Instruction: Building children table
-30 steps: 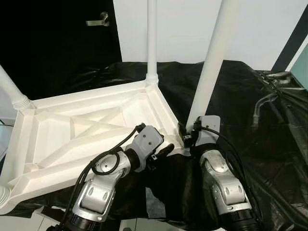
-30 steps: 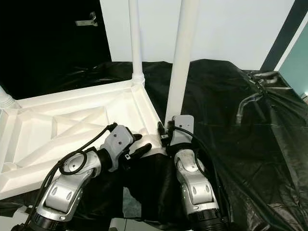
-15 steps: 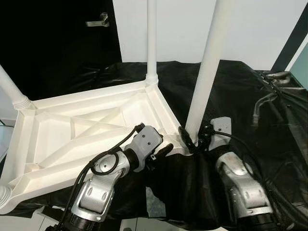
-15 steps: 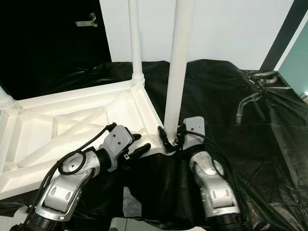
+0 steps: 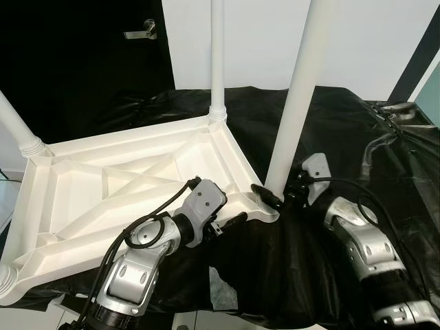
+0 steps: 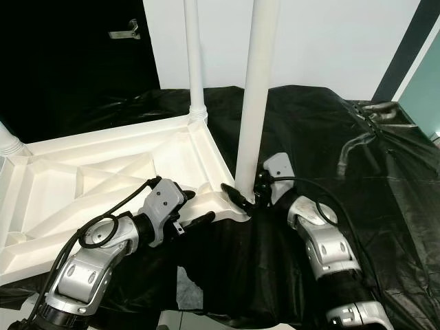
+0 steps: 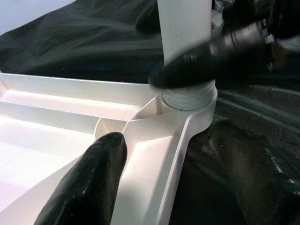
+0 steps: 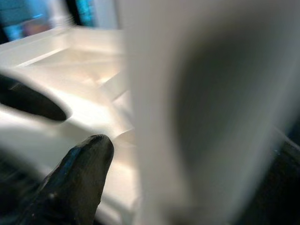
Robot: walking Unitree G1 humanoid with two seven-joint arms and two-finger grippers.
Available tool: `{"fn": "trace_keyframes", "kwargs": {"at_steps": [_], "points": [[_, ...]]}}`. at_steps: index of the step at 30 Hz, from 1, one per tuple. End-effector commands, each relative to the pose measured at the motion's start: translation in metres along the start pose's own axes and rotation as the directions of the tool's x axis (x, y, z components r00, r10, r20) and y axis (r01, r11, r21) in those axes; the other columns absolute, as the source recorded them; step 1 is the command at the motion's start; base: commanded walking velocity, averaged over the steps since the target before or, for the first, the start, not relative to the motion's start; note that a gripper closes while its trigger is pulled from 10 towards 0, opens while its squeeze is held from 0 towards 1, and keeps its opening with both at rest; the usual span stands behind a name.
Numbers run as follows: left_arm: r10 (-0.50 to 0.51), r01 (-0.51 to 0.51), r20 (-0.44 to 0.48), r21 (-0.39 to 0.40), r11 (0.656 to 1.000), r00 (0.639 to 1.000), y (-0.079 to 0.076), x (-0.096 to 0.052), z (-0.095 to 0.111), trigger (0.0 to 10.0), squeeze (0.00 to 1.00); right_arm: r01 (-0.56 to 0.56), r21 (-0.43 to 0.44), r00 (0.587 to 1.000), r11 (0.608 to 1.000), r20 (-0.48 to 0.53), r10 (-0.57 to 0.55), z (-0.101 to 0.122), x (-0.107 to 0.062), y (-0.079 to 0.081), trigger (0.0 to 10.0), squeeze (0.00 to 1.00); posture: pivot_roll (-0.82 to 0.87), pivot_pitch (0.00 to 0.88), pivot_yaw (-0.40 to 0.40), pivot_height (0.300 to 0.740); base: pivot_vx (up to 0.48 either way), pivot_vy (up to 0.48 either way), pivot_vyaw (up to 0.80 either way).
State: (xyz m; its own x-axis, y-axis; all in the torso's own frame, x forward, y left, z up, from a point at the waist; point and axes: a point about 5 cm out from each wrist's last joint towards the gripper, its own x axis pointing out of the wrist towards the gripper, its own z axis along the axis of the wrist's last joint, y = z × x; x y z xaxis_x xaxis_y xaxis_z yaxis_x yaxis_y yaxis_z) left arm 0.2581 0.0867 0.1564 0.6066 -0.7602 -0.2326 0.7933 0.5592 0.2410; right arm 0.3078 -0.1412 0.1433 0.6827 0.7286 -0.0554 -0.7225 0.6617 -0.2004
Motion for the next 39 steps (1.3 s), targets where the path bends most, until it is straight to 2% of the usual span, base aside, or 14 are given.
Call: {"fn": "trace_keyframes", "kwargs": {"at_steps": [1,2,5,6,14,15,21,24,28,33,36,37,38,39], "points": [[-0.018,0.018,-0.009,0.015,1.0,1.0,-0.001,0.001,-0.001,10.0,0.0,-0.042,-0.013,0.999,0.999,-0.011,0.042,-0.002,0.002,0.001,10.0,0.0,0.06,0.0,0.012,0.74,0.0,0.0,0.0],[-0.019,0.019,-0.006,0.02,1.0,1.0,-0.001,0.001,0.0,10.0,0.0,-0.063,-0.018,0.998,0.998,-0.017,0.063,-0.003,0.004,0.0,1.1,0.0,0.07,0.0,0.01,0.74,0.0,0.0,0.0],[-0.019,0.02,-0.004,0.023,1.0,1.0,-0.001,0.001,0.0,10.0,0.0,-0.077,-0.022,0.997,0.997,-0.02,0.076,-0.003,0.006,-0.001,1.1,0.0,0.07,0.0,0.009,0.74,0.0,0.0,0.0],[-0.02,0.02,-0.003,0.025,0.999,1.0,-0.002,0.001,0.001,10.0,0.0,-0.084,-0.034,0.996,0.996,-0.036,0.083,-0.006,0.007,-0.003,0.0,0.0,0.08,0.0,0.004,0.74,0.0,0.0,0.0],[-0.017,0.017,0.01,0.03,0.999,1.0,-0.004,-0.001,0.002,10.0,0.0,-0.047,-0.035,0.997,0.998,-0.066,0.044,-0.014,0.005,-0.01,0.0,0.0,0.08,0.0,-0.007,0.74,0.0,0.0,0.0],[-0.019,0.019,0.016,0.03,0.999,1.0,-0.005,-0.001,0.003,10.0,0.0,-0.018,-0.012,0.998,1.0,-0.064,0.017,-0.015,0.005,-0.01,10.0,0.0,0.08,0.0,-0.008,0.74,0.0,0.0,0.0],[-0.029,0.029,0.021,0.032,0.999,0.999,-0.008,-0.001,0.003,10.0,0.0,0.048,0.015,0.997,0.999,-0.063,-0.047,-0.016,0.003,-0.008,10.0,0.0,0.08,0.0,-0.006,0.74,0.0,0.0,0.0],[-0.032,0.032,0.018,0.037,0.999,0.999,-0.008,-0.001,0.003,10.0,0.0,0.144,0.007,0.987,0.99,-0.072,-0.143,-0.017,0.002,-0.005,10.0,0.0,0.07,0.0,-0.004,0.74,0.0,0.0,0.0],[-0.034,0.034,0.006,0.044,0.998,0.999,-0.009,-0.001,0.002,10.0,0.0,0.389,0.057,0.918,0.92,-0.112,-0.381,-0.022,0.0,0.002,10.0,0.0,0.06,0.0,0.002,0.74,0.0,0.0,0.0],[-0.039,0.038,0.006,0.045,0.998,0.999,-0.01,-0.001,0.002,10.0,0.0,0.441,0.065,0.895,0.895,-0.114,-0.432,-0.021,0.0,0.009,10.0,0.0,0.06,0.0,0.004,0.74,0.0,0.0,0.0],[-0.043,0.043,0.004,0.045,0.998,0.999,-0.01,-0.001,0.002,10.0,0.0,0.512,0.082,0.857,0.855,-0.108,-0.503,-0.018,0.003,0.017,10.0,0.0,0.06,0.0,-0.001,0.74,0.0,0.0,0.0],[-0.044,0.043,0.004,0.046,0.998,0.999,-0.01,-0.001,0.002,10.0,0.0,0.576,0.094,0.817,0.812,-0.11,-0.566,-0.016,0.005,0.02,10.0,0.0,0.06,0.0,-0.001,0.74,0.0,0.0,0.0],[-0.044,0.043,0.004,0.046,0.998,0.999,-0.01,-0.001,0.002,10.0,0.0,0.576,0.094,0.817,0.812,-0.11,-0.566,-0.016,0.005,0.02,10.0,0.0,0.06,0.0,-0.001,0.74,0.0,0.0,0.0],[-0.04,0.04,0.004,0.044,0.998,0.999,-0.01,-0.001,0.001,10.0,0.0,0.622,0.124,0.783,0.773,-0.115,-0.612,-0.015,0.007,0.024,10.0,0.0,0.06,0.0,-0.002,0.74,0.0,0.0,0.0]]}}
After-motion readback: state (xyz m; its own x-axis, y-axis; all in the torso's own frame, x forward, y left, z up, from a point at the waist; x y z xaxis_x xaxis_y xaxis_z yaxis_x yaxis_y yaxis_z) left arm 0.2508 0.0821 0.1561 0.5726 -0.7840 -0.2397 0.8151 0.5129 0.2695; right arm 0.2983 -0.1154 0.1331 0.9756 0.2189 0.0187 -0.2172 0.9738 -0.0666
